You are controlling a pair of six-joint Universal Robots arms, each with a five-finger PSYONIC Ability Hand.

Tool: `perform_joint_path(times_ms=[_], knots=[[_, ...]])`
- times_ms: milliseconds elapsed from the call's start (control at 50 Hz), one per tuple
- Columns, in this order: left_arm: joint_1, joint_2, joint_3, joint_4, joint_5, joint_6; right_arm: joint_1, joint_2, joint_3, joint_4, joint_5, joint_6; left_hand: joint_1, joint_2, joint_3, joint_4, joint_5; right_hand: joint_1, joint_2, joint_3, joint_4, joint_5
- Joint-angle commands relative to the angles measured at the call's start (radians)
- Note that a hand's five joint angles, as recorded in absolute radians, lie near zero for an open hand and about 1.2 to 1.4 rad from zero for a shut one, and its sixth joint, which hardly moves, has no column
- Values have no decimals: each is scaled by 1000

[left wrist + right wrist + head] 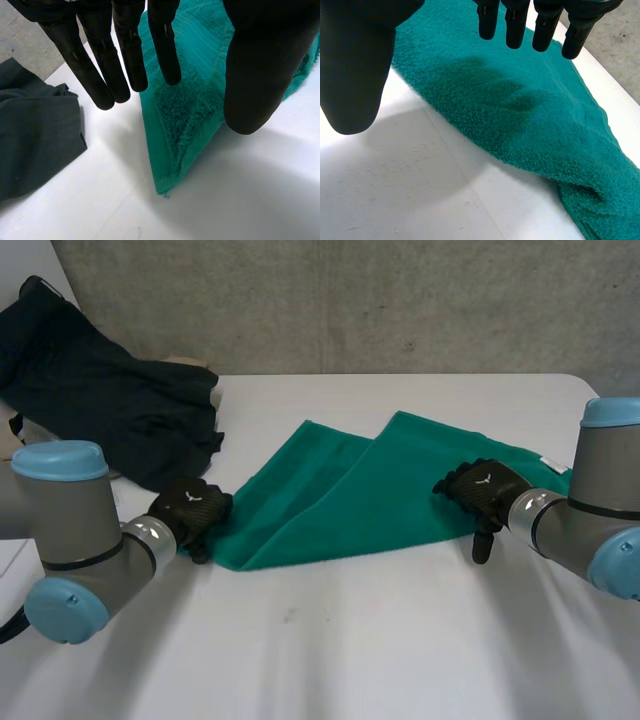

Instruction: Fold the laundry.

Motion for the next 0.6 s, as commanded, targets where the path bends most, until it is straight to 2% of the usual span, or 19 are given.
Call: perform_joint_path(times_ms=[20, 100, 140, 160, 220, 360, 460, 520, 600], knots=[[-27, -43, 43, -3, -9, 9, 6, -8, 8, -1, 0, -2, 208, 205, 206, 198, 203, -46, -33, -31, -31, -48], [-35, -75, 75, -4, -24, 30, 8, -16, 8, -3, 5, 4, 298, 295, 297, 289, 293, -46, -33, -31, -31, -48], [-38, -83, 89, -10, -30, 47, 6, -22, 8, -1, 5, 7, 550, 547, 548, 541, 545, -46, -33, -31, -31, -48], [-39, -82, 100, -17, -43, 62, 5, -31, 8, -1, 5, 12, 769, 766, 767, 760, 764, -46, -33, -31, -31, -48], [-41, -56, 109, -24, -70, 68, 3, -49, 13, 3, 5, 24, 771, 768, 770, 762, 766, -46, -33, -31, -31, -48], [-75, 142, 60, 0, -92, 9, 28, -89, -15, -4, -6, 38, 771, 768, 770, 762, 766, -46, -33, -31, -31, -48], [-113, 282, 0, -27, -84, -34, 58, -46, -163, -6, -35, 39, 771, 768, 770, 762, 766, -46, -33, -31, -31, -48], [-136, 380, -37, -56, -73, -45, 86, 19, -289, 23, -99, 50, 771, 768, 770, 762, 766, -46, -33, -31, -31, -48], [-156, 527, -83, -104, -53, -47, 144, 148, -461, 74, -271, 53, 771, 768, 770, 762, 766, -46, -33, -31, -31, -48]])
